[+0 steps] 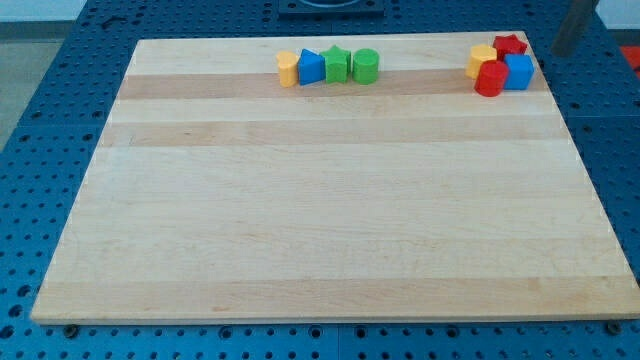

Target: Push the red star along with yellow hexagon slightly left

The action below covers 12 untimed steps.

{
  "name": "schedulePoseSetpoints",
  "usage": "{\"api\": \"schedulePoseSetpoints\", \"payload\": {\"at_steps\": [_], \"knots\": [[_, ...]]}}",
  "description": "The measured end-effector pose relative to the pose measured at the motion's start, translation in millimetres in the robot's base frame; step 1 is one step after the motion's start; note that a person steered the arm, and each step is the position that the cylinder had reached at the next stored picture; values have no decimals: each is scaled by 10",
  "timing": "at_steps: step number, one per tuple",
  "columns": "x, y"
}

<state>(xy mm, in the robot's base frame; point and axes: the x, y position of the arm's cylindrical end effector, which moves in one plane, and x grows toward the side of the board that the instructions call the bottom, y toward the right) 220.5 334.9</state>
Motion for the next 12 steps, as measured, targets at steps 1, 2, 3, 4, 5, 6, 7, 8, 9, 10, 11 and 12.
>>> {"api": "schedulePoseSetpoints", "payload": {"at_steps": [1, 2, 3, 4, 5, 6, 7, 8, 9, 10, 11, 12], "knots": [[-293, -17], [-295, -17], [-147, -217], [50, -385], [54, -398], [223, -525], [236, -538], [319, -795], [344, -813], [514, -982], [550, -998], [685, -1194]]}}
